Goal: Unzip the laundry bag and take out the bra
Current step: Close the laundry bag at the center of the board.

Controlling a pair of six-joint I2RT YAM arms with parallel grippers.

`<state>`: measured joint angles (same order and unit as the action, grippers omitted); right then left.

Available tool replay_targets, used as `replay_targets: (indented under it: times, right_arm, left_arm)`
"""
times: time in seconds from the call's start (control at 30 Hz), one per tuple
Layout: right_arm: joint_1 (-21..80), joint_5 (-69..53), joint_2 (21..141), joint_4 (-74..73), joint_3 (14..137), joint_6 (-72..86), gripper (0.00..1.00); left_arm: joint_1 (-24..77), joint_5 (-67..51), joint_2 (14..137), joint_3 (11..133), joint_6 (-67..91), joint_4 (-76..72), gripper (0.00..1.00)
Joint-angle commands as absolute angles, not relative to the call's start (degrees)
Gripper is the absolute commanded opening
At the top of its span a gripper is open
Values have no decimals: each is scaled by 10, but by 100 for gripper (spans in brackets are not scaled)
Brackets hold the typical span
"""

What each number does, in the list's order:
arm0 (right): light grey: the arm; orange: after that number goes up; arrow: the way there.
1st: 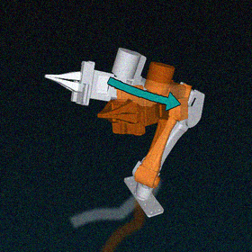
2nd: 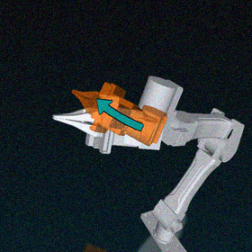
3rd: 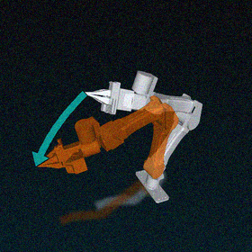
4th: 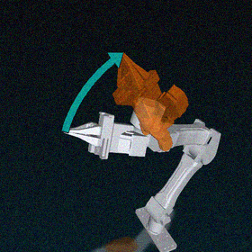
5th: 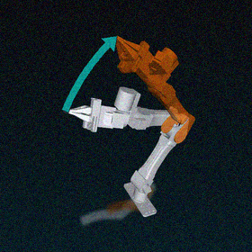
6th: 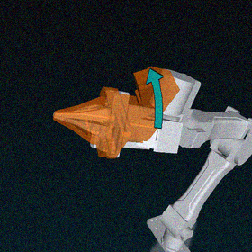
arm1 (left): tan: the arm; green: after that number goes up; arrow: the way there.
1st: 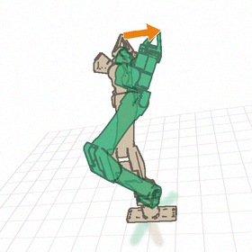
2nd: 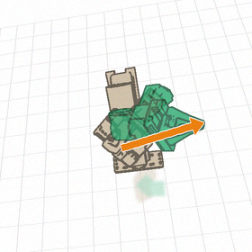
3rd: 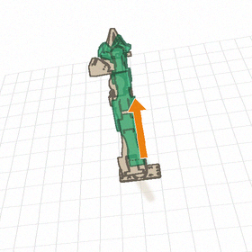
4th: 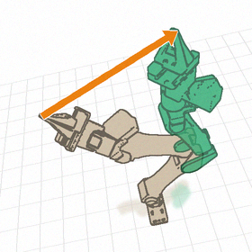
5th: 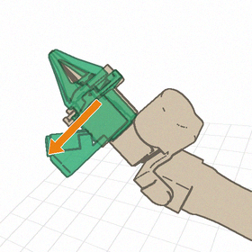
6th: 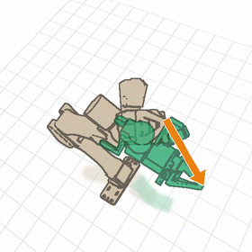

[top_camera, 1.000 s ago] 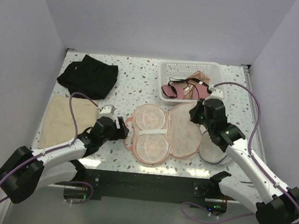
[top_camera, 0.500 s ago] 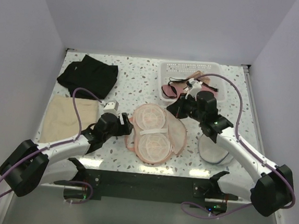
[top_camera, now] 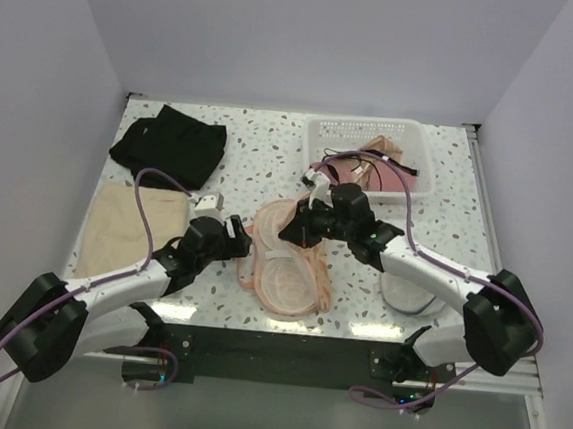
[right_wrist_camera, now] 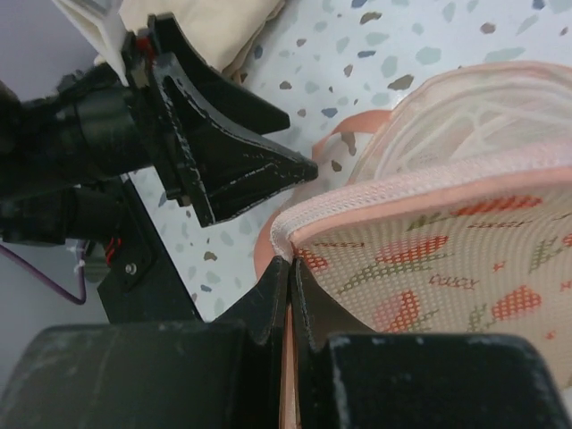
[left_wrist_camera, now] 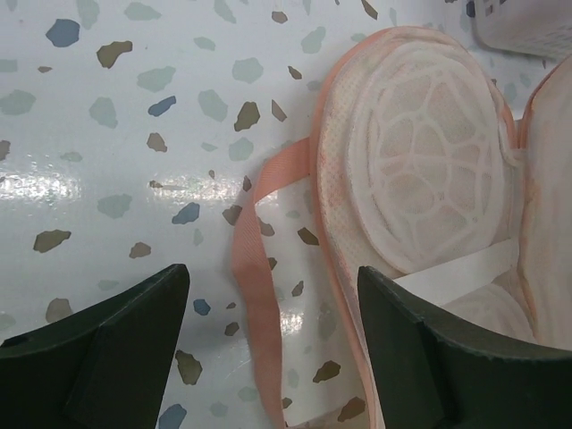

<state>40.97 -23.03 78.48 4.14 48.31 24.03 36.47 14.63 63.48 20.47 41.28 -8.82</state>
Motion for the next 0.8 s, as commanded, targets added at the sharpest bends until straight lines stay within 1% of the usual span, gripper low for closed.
replay_targets:
  times: [0.0, 0.17, 0.3, 0.47, 0.6, 0.67, 0.73, 0.77]
  right_arm:
    - [432, -242, 840, 84, 489, 235, 0]
    - [439, -237, 886, 148, 476, 252, 0]
    - [447, -250, 923, 195, 476, 275, 0]
    - [459, -237, 971, 252, 483, 305, 0]
    - [462, -232, 1006, 268, 501, 316, 0]
    - [464, -234, 1012, 272, 504, 318, 16]
    - [466, -220, 1000, 289, 489, 322, 26]
    - [468, -216, 991, 294, 483, 320, 34]
  left_arm:
    - [367, 206, 589, 225, 409, -59, 81]
    - [367, 248, 541, 220, 413, -14, 82]
    - [367, 260, 511, 213, 415, -1, 83]
    - [367, 263, 506, 211, 418, 21, 83]
    - [367, 259, 503, 209, 417, 24, 83]
    - [367, 254, 501, 208, 416, 26, 84]
    - [367, 245, 499, 207, 413, 25, 85]
    - [367, 234, 498, 207, 408, 24, 87]
